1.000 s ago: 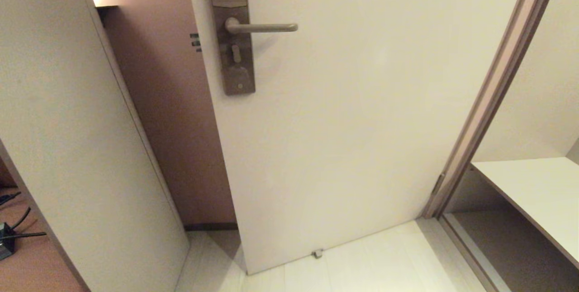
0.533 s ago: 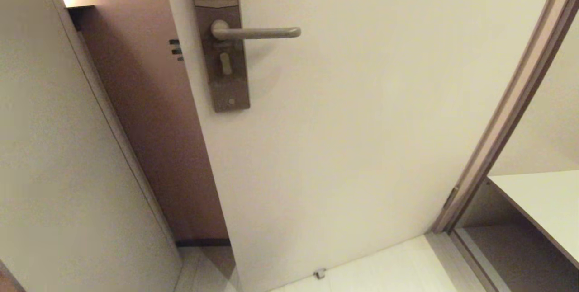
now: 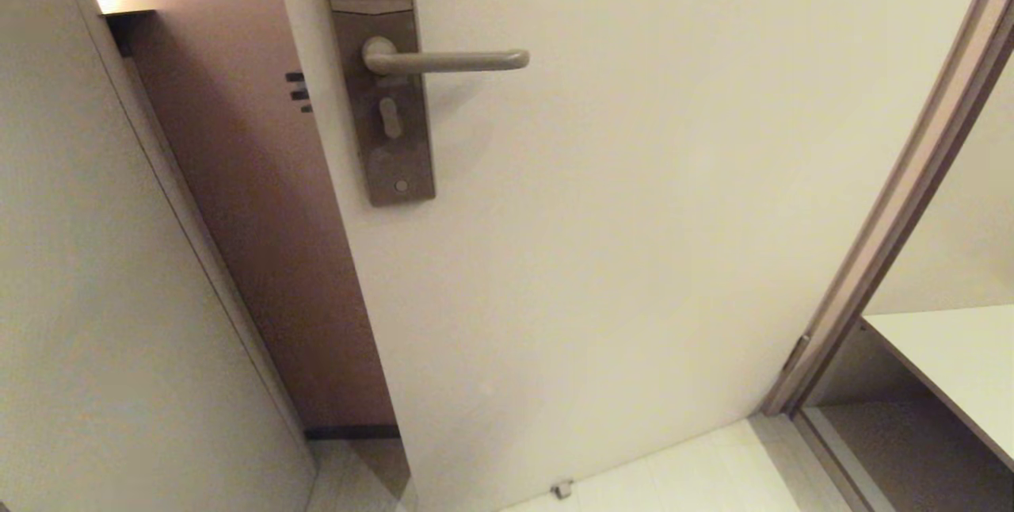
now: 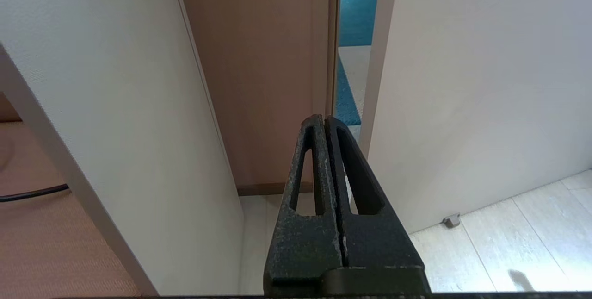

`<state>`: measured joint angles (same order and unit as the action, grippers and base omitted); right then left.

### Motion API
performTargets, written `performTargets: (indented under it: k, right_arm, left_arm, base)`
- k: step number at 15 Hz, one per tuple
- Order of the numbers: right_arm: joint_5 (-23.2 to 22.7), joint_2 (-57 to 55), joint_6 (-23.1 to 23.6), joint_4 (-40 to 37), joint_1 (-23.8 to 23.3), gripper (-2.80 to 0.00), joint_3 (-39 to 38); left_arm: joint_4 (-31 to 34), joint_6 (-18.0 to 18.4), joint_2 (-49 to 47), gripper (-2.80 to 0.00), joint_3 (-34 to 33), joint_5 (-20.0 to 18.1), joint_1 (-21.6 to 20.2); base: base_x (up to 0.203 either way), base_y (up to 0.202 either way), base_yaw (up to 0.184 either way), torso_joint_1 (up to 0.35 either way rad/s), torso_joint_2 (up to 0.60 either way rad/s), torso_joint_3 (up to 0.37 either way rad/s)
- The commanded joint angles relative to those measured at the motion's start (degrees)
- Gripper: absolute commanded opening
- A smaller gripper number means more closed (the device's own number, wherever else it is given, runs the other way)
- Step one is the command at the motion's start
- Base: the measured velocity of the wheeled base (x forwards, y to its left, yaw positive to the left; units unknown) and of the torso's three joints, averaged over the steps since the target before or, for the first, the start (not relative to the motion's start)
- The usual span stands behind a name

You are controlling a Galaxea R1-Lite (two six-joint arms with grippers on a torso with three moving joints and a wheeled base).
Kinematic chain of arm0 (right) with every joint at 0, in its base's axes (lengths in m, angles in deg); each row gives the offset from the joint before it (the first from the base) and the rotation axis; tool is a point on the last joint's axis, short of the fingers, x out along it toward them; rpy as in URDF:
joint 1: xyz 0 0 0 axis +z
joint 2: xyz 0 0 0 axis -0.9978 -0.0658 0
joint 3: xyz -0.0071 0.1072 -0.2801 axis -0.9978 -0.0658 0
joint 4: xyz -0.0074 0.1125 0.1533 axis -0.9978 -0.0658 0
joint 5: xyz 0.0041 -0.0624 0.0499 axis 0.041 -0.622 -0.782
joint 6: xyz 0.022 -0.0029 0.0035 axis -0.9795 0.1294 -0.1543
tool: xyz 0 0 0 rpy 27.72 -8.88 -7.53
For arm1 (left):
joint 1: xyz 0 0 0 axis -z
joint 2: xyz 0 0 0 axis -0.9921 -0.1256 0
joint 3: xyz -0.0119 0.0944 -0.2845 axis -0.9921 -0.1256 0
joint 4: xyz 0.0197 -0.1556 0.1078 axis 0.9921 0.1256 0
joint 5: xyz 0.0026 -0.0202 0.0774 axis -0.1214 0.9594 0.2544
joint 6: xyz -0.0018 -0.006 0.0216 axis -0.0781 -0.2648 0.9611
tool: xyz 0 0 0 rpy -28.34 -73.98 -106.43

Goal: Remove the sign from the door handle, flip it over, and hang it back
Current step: Hang the sign back with the other side facing out

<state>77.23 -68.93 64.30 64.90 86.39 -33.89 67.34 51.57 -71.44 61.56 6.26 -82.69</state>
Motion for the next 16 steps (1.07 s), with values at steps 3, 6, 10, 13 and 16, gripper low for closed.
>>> performTargets:
  k: [3, 6, 10, 13, 16]
  right_arm:
    - [0.02, -0.07, 0.04, 0.04, 0.02, -2.80, 0.01]
    - [0.02, -0.07, 0.04, 0.04, 0.02, -2.80, -0.07]
    - [0.02, -0.07, 0.04, 0.04, 0.02, -2.80, -0.06]
    - [0.02, -0.07, 0.04, 0.04, 0.02, -2.80, 0.01]
    - [0.02, -0.07, 0.04, 0.04, 0.02, -2.80, 0.01]
  left_arm:
    - [0.03, 0.04, -0.07, -2.80, 0.05, 0.01, -0.01]
    - [0.03, 0.04, -0.07, -2.80, 0.02, 0.01, -0.01]
    - [0.03, 0.04, -0.07, -2.80, -0.04, 0.01, -0.01]
    - [0.03, 0.04, -0.07, -2.80, 0.05, 0.01, -0.01]
    - [0.03, 0.04, -0.07, -2.80, -0.03, 0.01, -0.01]
  base:
    - [0.000, 0.000, 0.000, 0.000, 0.00, 0.000]
    - [0.000, 0.000, 0.000, 0.000, 0.00, 0.000]
    - [0.000, 0.000, 0.000, 0.000, 0.00, 0.000]
    - [0.000, 0.000, 0.000, 0.000, 0.00, 0.000]
    - [0.000, 0.000, 0.000, 0.000, 0.00, 0.000]
